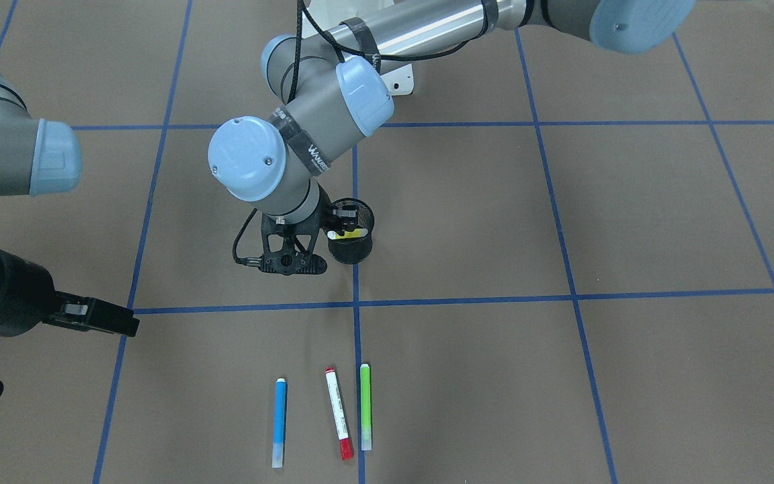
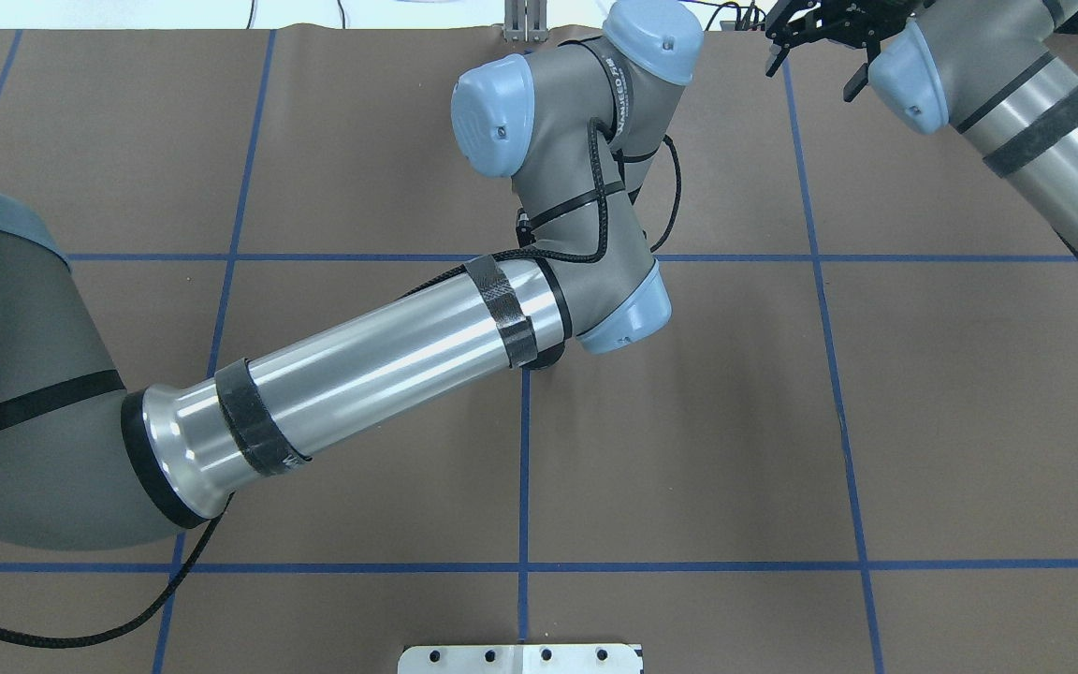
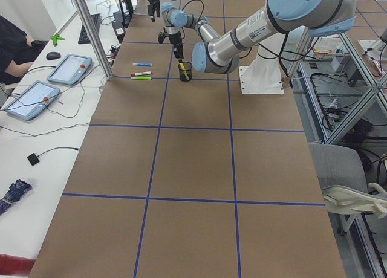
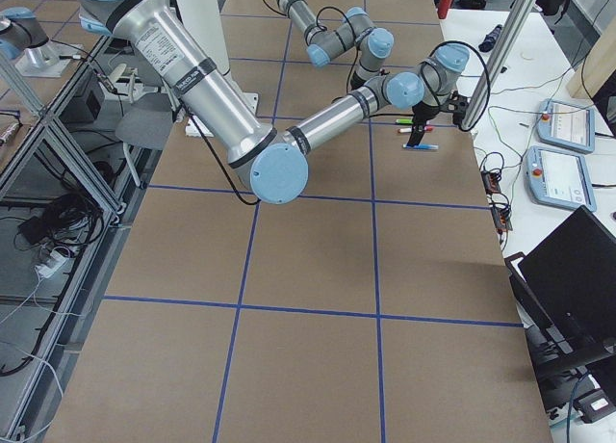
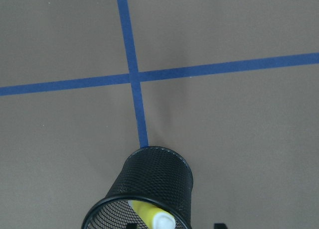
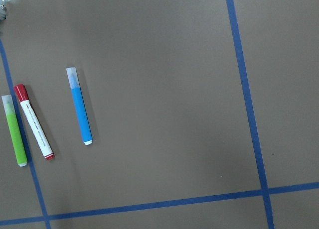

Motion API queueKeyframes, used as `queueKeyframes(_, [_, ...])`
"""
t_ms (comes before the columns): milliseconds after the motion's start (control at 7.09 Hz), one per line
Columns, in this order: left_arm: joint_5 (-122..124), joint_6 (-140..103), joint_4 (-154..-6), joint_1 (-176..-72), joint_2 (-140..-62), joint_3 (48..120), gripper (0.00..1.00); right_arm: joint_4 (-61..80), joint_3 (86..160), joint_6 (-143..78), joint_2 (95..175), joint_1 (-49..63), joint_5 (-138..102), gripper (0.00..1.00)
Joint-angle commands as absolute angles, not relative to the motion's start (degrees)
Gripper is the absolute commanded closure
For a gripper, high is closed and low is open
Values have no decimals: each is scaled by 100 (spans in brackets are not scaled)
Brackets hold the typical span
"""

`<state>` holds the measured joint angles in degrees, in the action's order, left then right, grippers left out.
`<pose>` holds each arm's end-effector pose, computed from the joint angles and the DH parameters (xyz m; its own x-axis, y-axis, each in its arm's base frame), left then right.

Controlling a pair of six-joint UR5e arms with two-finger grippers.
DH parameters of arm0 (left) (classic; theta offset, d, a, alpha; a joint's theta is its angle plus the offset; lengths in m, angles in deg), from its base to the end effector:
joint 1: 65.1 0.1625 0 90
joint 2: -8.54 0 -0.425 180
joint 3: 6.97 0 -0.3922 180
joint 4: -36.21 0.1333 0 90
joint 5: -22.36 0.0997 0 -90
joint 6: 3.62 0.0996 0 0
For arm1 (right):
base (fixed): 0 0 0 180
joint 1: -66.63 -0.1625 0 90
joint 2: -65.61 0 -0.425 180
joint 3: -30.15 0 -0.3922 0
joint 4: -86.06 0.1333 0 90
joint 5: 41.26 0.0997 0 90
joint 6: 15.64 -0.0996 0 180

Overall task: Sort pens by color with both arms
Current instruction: 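Close the left gripper on the yellow highlighter in the cup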

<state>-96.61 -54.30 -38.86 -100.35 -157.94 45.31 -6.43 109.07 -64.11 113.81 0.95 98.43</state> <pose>0.6413 -0.5574 0.0557 0.7966 0.1159 -0.5933 -0.2064 0.9746 -0.0867 -0.2520 -0.6968 0.2886 0.5640 0.2065 0.7995 -0.0895 0.9778 -0.1893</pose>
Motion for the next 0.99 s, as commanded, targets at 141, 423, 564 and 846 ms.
queueKeyframes(141, [-9498, -5433, -3902, -10035, -15784, 4533, 56, -631, 10916, -6301, 11412, 98, 9839, 0])
queueKeyframes(423, [-9436, -5433, -3902, -10035, -15767, 4533, 58, -631, 10925, -6301, 11421, 98, 9831, 0])
queueKeyframes(564, [-9427, -5442, -3902, -10000, -15749, 4533, 58, -631, 10933, -6301, 11421, 98, 9831, 0])
queueKeyframes(846, [-9427, -5495, -3902, -9947, -15723, 4559, 58, -631, 11021, -6301, 11491, 98, 9813, 0])
